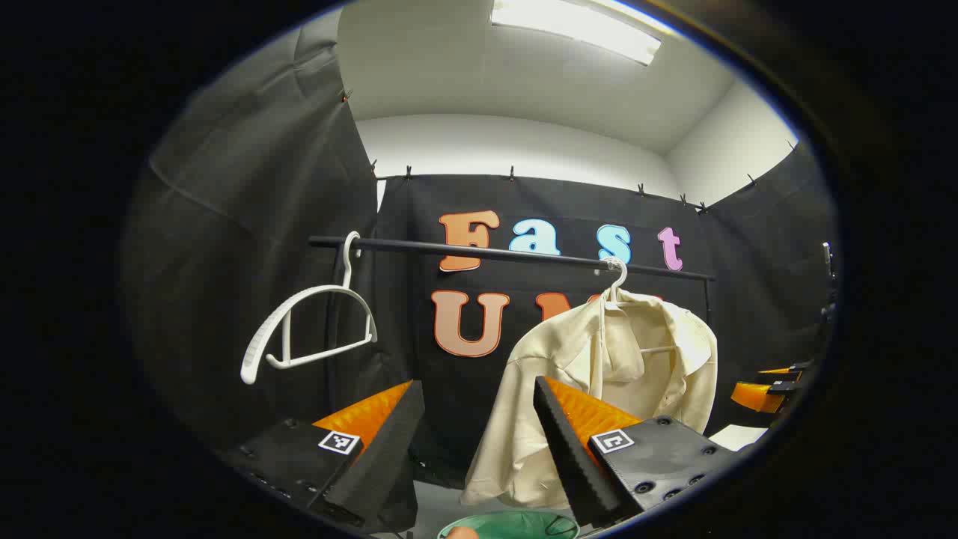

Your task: Grasp the clothes on the hanger with both hands and then place them into the laundry hamper below.

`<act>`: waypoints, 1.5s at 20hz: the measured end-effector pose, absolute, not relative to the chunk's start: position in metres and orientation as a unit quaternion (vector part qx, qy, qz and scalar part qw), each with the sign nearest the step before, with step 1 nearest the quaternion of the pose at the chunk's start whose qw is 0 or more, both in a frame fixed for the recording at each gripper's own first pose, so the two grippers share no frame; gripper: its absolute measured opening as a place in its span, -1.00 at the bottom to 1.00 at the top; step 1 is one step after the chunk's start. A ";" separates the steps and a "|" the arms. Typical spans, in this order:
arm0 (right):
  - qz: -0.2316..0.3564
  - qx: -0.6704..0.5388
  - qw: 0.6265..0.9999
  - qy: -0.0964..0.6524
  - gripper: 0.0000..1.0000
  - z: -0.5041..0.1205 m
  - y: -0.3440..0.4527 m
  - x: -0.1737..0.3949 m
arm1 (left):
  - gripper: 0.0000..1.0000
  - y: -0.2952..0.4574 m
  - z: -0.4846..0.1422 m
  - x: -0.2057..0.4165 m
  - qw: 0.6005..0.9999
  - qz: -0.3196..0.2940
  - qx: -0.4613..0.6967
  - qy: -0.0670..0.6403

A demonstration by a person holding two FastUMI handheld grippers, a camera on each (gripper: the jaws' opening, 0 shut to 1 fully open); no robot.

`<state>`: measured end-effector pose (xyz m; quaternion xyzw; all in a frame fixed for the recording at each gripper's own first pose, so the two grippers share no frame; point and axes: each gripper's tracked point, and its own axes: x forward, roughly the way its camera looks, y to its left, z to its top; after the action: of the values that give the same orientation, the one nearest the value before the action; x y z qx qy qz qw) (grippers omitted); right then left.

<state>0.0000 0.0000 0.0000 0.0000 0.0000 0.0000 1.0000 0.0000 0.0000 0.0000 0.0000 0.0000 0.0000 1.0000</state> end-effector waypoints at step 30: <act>-0.005 -0.027 0.999 0.034 0.88 -0.055 0.020 0.065 | 0.86 0.021 -0.026 0.008 1.000 0.012 -0.008 0.026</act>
<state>0.0649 0.0203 -0.0546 -0.0274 0.0338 -0.0054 0.9990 0.0080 0.0213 -0.0260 -0.0079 0.0259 0.0119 0.9996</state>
